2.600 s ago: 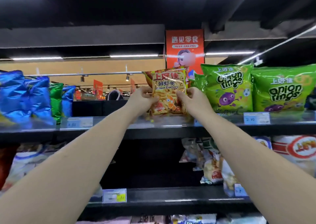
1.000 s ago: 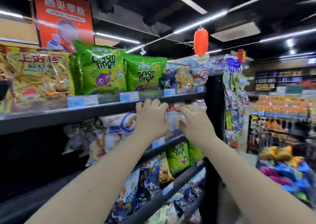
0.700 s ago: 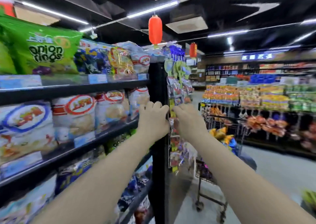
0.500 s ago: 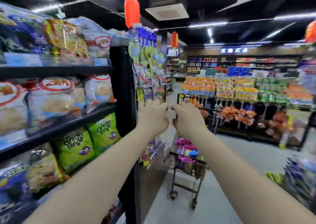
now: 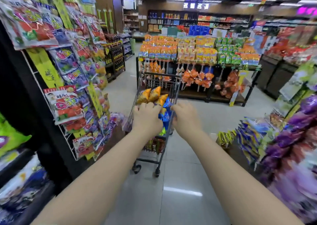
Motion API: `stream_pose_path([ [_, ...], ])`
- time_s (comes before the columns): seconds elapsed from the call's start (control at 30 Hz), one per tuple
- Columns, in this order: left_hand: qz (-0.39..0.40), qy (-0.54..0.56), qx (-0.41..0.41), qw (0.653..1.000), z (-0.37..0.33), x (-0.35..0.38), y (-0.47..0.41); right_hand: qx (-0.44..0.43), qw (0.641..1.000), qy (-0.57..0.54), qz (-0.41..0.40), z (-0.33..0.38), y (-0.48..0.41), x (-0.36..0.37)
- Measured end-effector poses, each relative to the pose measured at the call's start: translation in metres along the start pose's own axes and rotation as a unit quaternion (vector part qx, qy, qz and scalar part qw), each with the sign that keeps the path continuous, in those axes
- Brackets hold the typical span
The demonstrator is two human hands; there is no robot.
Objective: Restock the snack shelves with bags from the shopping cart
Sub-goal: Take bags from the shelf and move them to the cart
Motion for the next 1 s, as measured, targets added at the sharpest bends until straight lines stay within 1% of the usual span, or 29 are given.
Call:
stream_pose_path([
  [0.27,0.020,0.029,0.059,0.998,0.018,0.108,-0.118,0.083,0.996,0.008,0.036,-0.059,-0.082,0.100],
  [0.5,0.094,0.068,0.084,0.990,0.014,0.208,-0.190,0.154,0.980,0.021,0.128,-0.117,-0.121,0.190],
  [0.63,0.144,0.070,0.088,0.983,0.001,0.258,-0.224,0.171,0.975,0.003,0.142,-0.159,-0.141,0.228],
  [0.7,0.165,0.061,0.083,0.981,-0.008,0.280,-0.242,0.168,0.976,0.000,0.137,-0.181,-0.151,0.247],
  [0.8,0.193,0.063,0.062,0.977,-0.022,0.319,-0.275,0.165,0.975,-0.011,0.149,-0.219,-0.176,0.275],
  [1.0,0.215,0.101,-0.037,0.971,-0.055,0.386,-0.372,0.125,0.974,-0.042,0.186,-0.315,-0.258,0.321],
])
Point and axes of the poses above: each hand's wrist, its own y-axis away from the middle knuckle, its own x-axis out of the palm, z = x × y, the point moved 4 cm from there along -y, towards the middle knuckle, and after that the axes turned 1 degree about x, right-handed, at the moved point
